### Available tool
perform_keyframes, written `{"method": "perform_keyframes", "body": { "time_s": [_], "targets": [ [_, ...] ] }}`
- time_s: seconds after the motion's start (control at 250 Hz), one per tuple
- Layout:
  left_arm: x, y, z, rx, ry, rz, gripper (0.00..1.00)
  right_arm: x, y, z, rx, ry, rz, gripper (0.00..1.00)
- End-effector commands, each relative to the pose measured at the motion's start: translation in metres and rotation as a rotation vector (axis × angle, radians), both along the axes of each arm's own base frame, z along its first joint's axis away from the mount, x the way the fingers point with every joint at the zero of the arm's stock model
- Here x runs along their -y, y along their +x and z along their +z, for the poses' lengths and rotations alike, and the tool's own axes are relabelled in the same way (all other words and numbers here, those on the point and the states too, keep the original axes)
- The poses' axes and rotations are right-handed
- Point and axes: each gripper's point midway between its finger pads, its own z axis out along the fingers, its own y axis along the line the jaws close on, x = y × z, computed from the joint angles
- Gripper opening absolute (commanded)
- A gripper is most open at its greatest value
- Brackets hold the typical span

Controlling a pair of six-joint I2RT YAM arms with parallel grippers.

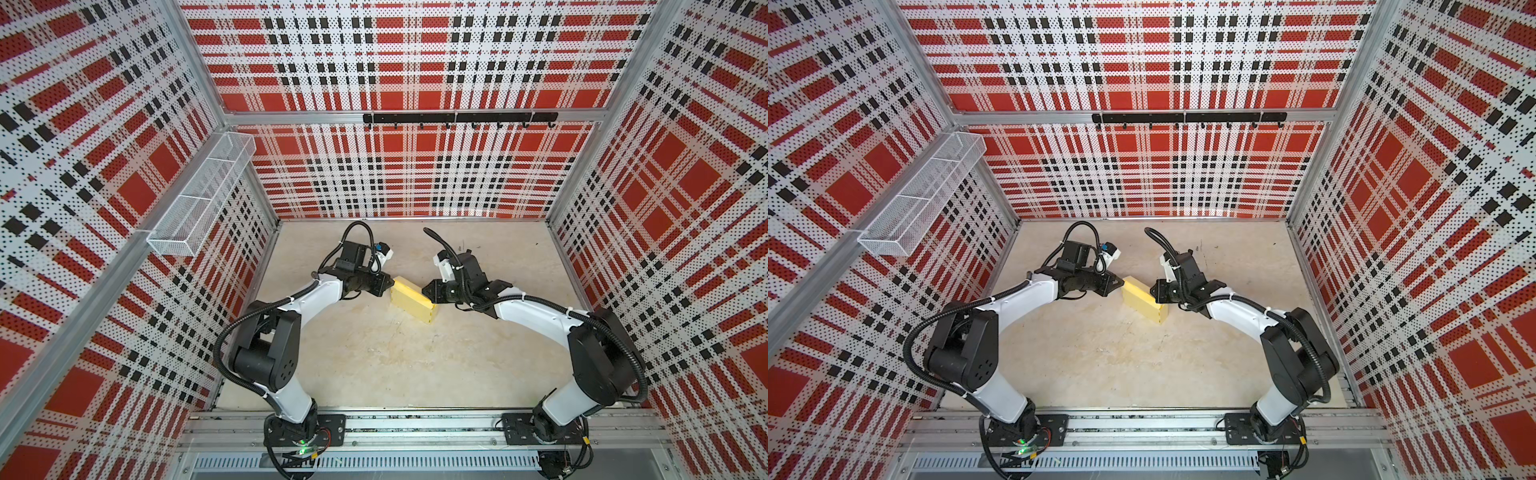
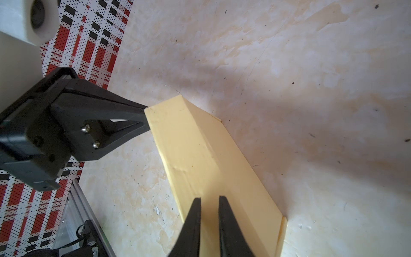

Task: Fold the paper box

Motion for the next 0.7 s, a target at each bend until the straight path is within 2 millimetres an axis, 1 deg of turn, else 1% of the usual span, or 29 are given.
{"method": "perform_keyframes", "body": {
  "time_s": [0.0, 0.168, 0.308, 0.468, 0.52, 0.568, 0.696],
  "targets": [
    [0.001, -0.012, -0.008, -0.043, 0.015, -0.004, 0.00, 0.000, -0.002, -0.013, -0.003, -0.014, 0.002, 0.18],
    [0.000, -0.012, -0.005, -0.038, 0.012, -0.002, 0.02, 0.000, -0.005, -0.021, -0.014, -0.018, 0.006, 0.17],
    [-0.002, -0.012, -0.001, -0.031, 0.009, 0.002, 0.06, -0.001, -0.006, -0.025, -0.019, -0.024, 0.008, 0.17],
    [-0.005, -0.011, 0.000, -0.025, 0.008, 0.009, 0.06, -0.004, -0.007, -0.023, -0.015, -0.022, 0.012, 0.17],
    [-0.005, -0.011, -0.001, -0.026, 0.009, 0.008, 0.06, -0.004, -0.006, -0.020, -0.010, -0.020, 0.010, 0.17],
    [-0.005, -0.011, -0.002, -0.025, 0.010, 0.006, 0.05, -0.005, -0.005, -0.011, 0.004, -0.012, 0.009, 0.18],
    [-0.005, -0.011, -0.004, -0.029, 0.011, 0.005, 0.04, -0.011, -0.001, 0.019, 0.055, 0.031, 0.013, 0.19]
  ]
}}
